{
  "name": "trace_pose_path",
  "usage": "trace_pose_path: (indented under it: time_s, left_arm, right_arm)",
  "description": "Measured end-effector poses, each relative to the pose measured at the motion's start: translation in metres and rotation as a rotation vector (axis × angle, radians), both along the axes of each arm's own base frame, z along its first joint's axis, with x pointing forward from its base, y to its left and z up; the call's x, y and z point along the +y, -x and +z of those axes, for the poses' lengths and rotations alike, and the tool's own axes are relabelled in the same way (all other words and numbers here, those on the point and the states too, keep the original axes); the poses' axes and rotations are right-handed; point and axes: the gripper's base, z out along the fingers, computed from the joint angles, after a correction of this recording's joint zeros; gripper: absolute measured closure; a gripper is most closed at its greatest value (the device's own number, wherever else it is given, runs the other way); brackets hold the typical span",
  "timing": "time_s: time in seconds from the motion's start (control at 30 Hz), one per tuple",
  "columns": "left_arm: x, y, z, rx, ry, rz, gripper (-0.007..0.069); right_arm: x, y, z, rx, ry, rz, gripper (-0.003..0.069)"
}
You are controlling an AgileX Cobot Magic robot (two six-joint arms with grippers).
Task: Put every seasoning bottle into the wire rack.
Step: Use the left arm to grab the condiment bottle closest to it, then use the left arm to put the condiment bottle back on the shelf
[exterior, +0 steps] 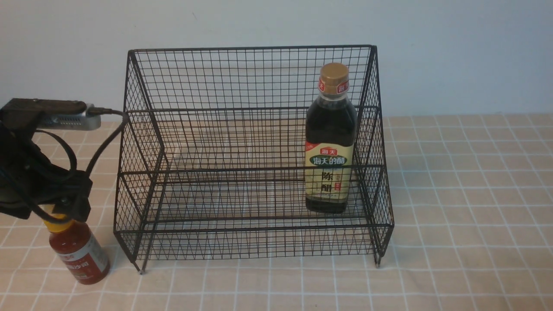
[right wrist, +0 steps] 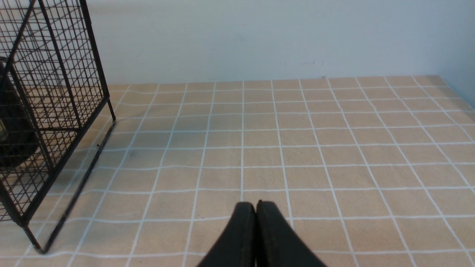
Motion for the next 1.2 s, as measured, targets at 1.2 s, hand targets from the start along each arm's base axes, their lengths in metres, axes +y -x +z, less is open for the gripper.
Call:
trace_pose_path:
  time_s: [1.2]
  left_arm:
    - [-0.063,0.061,0.144,-0.240,0.079,-0.136,0.0335]
  right_arm:
    - [0.000,0.000,0.000,0.000,-0.013,-0.003,0.0672]
